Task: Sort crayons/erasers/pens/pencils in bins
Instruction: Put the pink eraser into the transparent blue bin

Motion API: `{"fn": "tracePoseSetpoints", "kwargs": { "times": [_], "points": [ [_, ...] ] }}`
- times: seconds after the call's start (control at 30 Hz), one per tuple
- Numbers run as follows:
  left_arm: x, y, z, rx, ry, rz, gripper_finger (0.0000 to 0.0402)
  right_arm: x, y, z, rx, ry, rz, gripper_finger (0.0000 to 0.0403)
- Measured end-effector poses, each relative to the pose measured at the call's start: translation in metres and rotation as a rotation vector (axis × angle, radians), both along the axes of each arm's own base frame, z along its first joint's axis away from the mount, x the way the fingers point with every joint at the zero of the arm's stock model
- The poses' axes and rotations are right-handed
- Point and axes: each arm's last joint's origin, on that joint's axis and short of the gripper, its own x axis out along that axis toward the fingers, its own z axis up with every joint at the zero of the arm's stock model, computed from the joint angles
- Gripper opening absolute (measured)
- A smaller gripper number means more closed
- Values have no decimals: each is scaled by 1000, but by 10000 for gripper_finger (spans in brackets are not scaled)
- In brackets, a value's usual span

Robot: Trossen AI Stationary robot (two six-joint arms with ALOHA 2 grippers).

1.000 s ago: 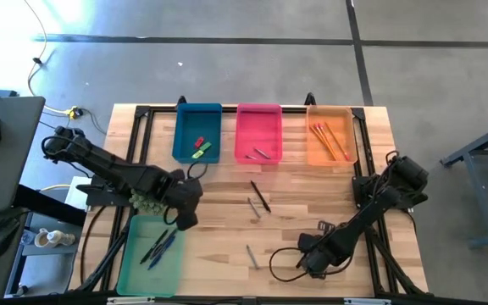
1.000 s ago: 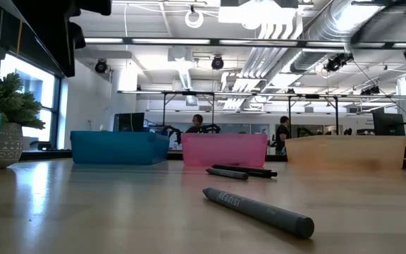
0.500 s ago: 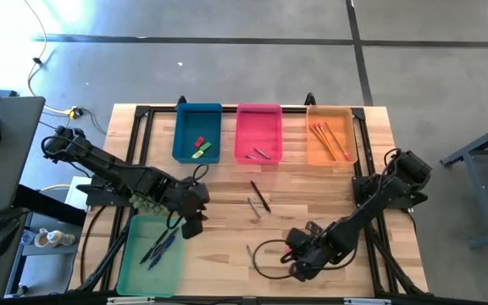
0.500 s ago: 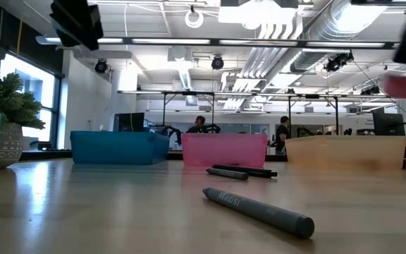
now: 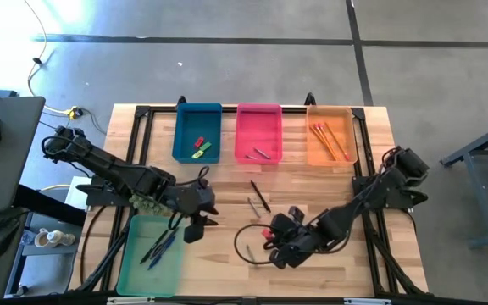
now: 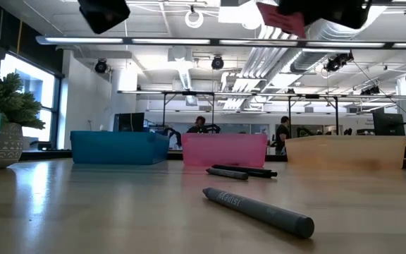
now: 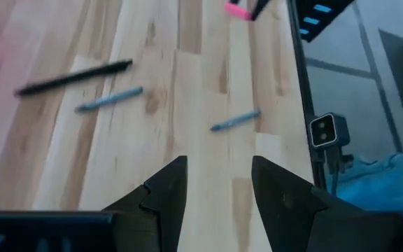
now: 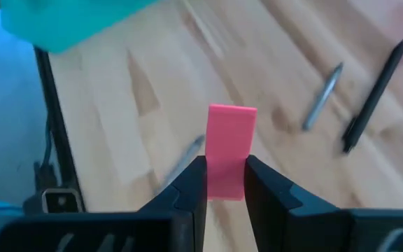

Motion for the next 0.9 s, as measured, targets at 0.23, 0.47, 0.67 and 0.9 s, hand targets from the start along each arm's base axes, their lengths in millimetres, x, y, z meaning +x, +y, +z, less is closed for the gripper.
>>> {"fn": "tracePoseSetpoints", "kwargs": {
  "times": [0.23, 0.47, 0.67, 0.9],
  "points": [
    [1, 0, 1, 134, -37, -130, 147, 16, -15, 9, -27, -52, -1, 67],
    [7, 6, 5, 124, -95, -60, 147, 32, -30, 15, -40, -128, 1, 67],
    [13, 23, 9, -44, -123, 141, 147, 42, -48, 16, -119, -137, 30, 67],
    [20, 50, 13, -182, -165, 349, 147, 52, -72, 16, -251, -108, 92, 67]
  ]
}}
